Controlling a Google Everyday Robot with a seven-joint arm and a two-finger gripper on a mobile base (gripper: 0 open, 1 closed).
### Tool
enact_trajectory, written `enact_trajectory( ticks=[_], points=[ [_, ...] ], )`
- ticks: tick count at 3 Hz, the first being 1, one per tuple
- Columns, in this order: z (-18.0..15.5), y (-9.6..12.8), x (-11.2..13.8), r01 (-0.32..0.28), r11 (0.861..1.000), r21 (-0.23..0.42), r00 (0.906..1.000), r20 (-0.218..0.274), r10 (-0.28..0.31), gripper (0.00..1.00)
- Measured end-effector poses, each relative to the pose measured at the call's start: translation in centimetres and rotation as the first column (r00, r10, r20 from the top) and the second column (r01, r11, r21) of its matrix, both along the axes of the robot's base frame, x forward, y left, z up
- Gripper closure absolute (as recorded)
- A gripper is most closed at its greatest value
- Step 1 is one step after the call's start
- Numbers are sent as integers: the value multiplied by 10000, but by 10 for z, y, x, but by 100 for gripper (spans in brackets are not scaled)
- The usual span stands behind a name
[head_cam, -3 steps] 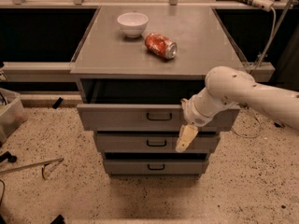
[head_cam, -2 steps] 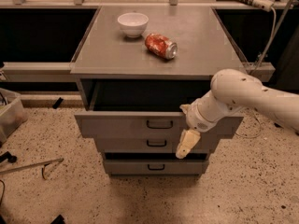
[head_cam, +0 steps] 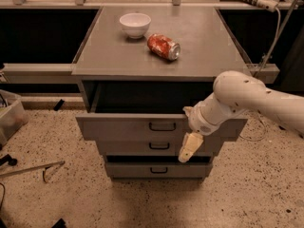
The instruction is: Open top drawer
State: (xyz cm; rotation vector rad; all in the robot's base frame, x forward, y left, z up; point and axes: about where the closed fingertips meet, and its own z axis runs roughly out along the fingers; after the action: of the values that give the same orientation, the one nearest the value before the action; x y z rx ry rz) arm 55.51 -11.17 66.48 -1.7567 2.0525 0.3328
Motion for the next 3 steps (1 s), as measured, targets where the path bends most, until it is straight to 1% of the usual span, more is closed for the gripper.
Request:
enact_trajectory(
  ticks=[1,2,3],
  points=[
    [-1,1,-16,-33,10000,-78,9996,-279,31,0],
    [4,3,-51,-39,10000,18,9969,-785,40,0],
    [2,3,-53,-60,10000,-18,9963,-854,58,0]
  ],
)
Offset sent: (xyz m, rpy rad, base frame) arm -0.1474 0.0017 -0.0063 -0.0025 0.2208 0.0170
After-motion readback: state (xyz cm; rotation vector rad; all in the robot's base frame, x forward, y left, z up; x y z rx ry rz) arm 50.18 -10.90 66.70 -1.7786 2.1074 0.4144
